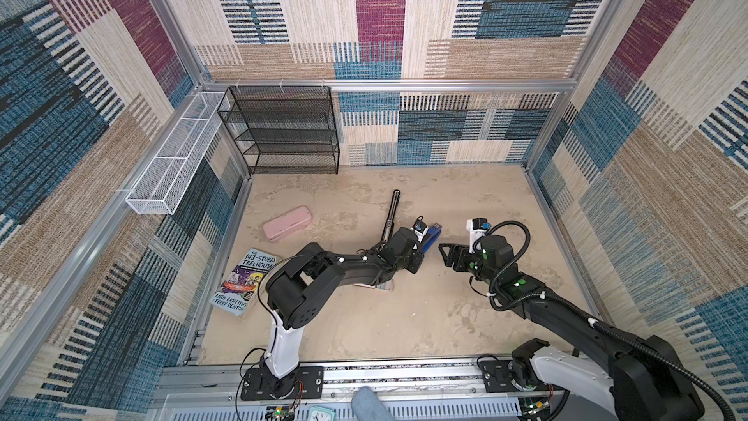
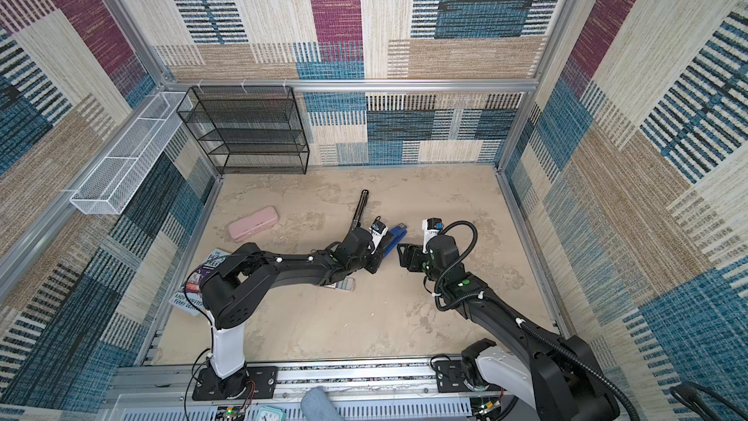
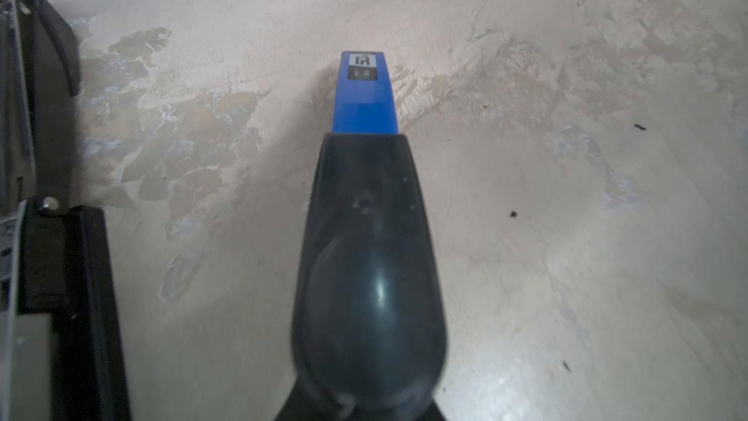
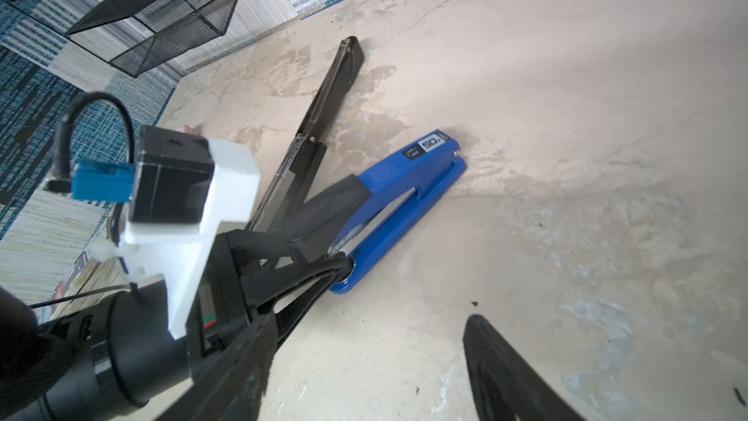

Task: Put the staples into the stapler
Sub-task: 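Hold the closed blue stapler with the left gripper while the right gripper withdraws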

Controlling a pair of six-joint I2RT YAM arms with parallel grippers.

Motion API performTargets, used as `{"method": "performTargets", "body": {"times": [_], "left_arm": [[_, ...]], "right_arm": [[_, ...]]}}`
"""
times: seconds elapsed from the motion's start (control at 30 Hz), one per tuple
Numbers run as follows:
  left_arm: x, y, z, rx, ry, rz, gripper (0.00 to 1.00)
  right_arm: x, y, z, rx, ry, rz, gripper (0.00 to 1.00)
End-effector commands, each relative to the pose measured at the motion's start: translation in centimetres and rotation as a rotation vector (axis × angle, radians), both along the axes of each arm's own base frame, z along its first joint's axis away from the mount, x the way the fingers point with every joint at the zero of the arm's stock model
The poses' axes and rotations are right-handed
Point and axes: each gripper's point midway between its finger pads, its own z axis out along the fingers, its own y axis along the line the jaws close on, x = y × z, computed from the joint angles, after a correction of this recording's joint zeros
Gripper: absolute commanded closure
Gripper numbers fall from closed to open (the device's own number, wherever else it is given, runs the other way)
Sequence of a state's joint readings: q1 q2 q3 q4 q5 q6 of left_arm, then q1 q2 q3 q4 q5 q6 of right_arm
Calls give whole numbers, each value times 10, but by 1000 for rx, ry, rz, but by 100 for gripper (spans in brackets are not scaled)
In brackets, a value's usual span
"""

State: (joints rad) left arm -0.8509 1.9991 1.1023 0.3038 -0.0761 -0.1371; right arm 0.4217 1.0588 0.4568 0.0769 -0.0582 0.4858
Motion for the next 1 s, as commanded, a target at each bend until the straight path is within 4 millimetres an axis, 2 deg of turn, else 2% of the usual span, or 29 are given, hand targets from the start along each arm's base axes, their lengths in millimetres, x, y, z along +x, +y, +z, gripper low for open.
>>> {"method": "performTargets", "body": {"times": [0.0, 0.13, 0.3, 0.47, 0.67, 0.77, 0.97], "left_arm": [[1, -5, -11, -3, 24, 5, 87], [0, -2, -20, 11, 38, 17, 72], [-7, 5, -13, 19, 47, 10, 61], [-21, 21, 2, 41, 72, 17, 61], [-26, 35, 36, 101, 82, 28, 58], [-22, 31, 47, 145, 111, 15, 55], [-13, 9, 44, 225, 199, -35, 54]], "right_arm": [[3, -8, 0, 10, -2, -48, 23], [5, -12, 2, 7, -6, -65, 23], [6, -14, 1, 7, -5, -73, 23], [6, -15, 1, 14, -6, -74, 23], [6, -14, 0, 16, -6, -66, 23], [7, -13, 1, 22, -11, -62, 23], [4, -14, 0, 30, -10, -66, 23]]}}
